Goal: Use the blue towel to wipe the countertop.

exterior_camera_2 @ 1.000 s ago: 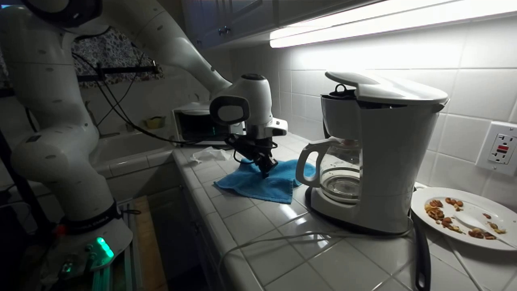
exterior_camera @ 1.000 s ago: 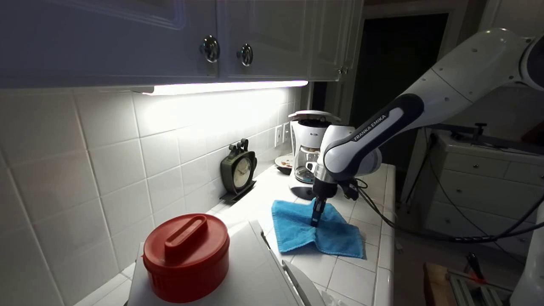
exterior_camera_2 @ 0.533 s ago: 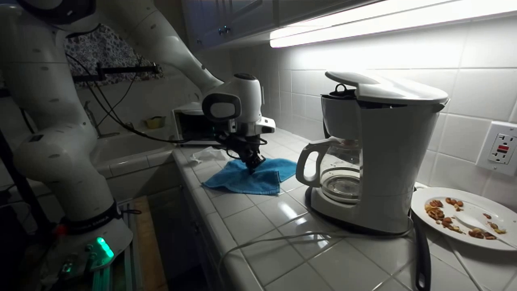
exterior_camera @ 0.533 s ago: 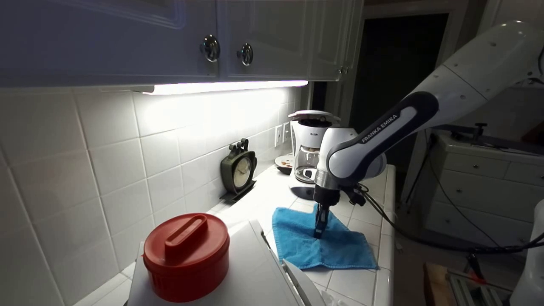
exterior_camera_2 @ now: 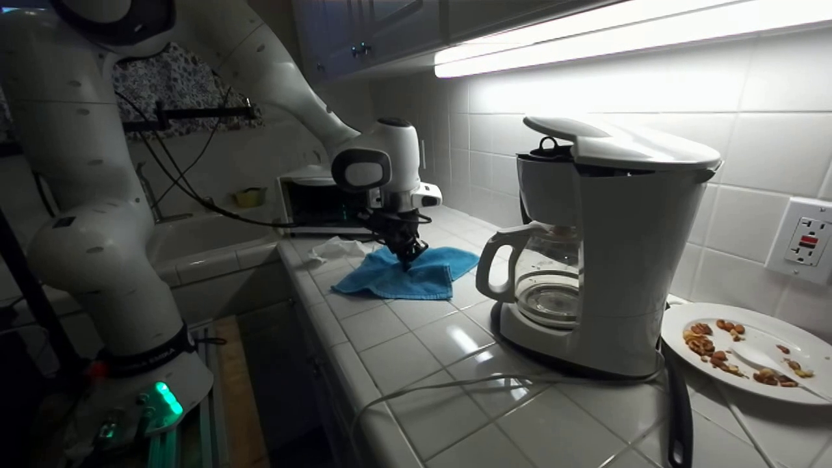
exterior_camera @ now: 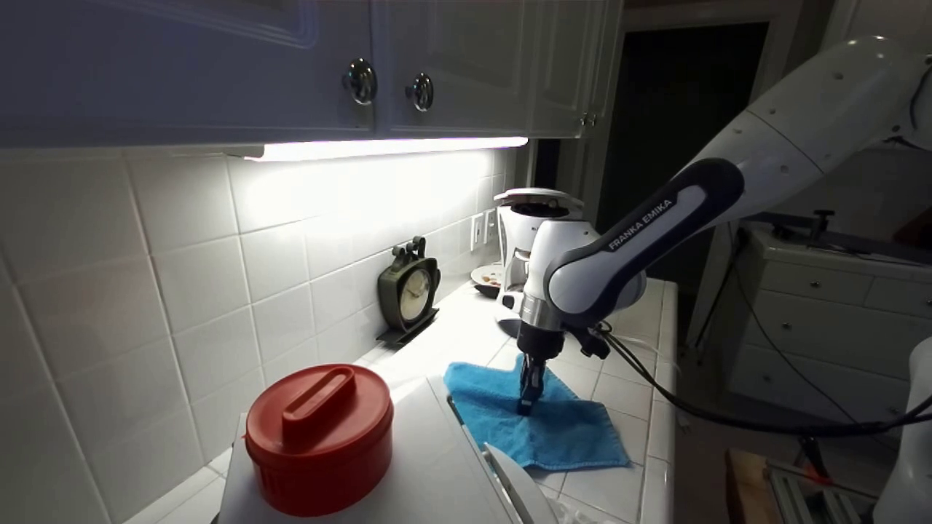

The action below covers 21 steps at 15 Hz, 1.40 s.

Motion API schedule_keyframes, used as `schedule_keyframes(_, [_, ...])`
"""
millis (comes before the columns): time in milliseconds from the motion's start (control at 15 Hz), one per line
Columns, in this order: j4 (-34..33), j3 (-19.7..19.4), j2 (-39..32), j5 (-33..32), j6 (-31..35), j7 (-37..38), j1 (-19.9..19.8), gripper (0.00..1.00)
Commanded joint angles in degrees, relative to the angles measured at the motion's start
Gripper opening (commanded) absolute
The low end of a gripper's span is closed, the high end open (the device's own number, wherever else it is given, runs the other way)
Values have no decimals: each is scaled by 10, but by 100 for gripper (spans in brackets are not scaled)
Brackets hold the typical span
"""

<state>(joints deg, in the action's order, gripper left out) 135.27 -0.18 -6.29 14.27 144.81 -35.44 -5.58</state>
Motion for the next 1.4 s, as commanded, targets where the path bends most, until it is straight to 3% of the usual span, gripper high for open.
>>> schedule_keyframes(0, [-40, 1, -40, -6, 22, 5, 0, 4])
schedule_keyframes(267, [-59, -8, -63, -27, 76, 22, -12, 4])
schedule_keyframes(600, [-42, -28, -46, -47, 92, 49, -33, 4])
schedule_keyframes(933, [6, -40, 4, -63, 57, 81, -43, 4])
schedule_keyframes(1333, [63, -26, 65, -55, -23, 71, -16, 3])
